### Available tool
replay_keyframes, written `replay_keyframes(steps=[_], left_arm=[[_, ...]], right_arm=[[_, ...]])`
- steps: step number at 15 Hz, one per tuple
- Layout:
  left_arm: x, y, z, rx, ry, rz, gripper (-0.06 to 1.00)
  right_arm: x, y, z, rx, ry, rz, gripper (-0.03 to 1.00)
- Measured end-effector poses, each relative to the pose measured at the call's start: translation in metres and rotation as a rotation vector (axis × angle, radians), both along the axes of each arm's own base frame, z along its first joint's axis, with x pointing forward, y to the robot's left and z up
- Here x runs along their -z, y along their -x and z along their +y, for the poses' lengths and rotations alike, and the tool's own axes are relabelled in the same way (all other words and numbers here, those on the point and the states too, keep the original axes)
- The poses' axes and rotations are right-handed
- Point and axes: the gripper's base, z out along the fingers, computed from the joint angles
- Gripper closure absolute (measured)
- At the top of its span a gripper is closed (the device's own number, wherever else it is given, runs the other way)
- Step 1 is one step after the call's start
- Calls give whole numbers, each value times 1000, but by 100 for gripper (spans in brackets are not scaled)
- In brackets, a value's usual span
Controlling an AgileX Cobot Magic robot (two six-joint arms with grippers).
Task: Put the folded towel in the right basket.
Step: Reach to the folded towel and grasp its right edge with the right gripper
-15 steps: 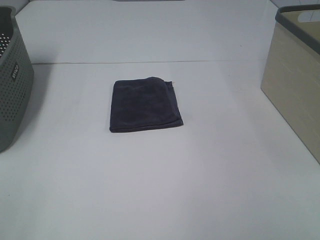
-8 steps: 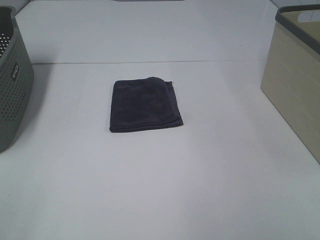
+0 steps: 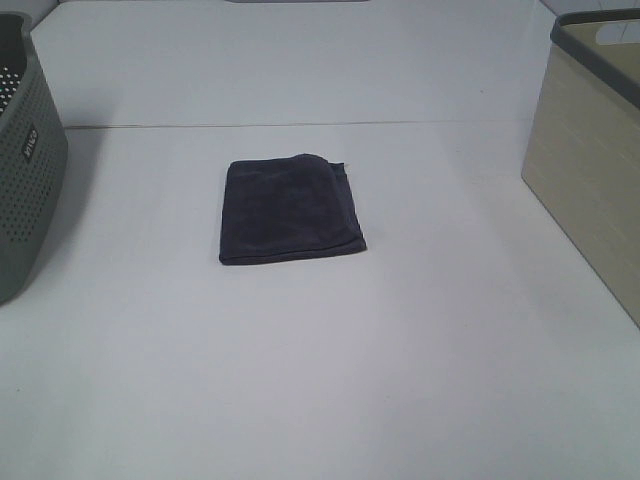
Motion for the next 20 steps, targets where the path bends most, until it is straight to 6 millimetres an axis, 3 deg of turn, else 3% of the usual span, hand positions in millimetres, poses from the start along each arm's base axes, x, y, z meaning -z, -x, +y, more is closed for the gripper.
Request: replay_keyframes(steps=[20], left_arm=[[0,0,0,-3,-5,0,-5]], right_arm=[[0,0,0,0,0,0,-1]])
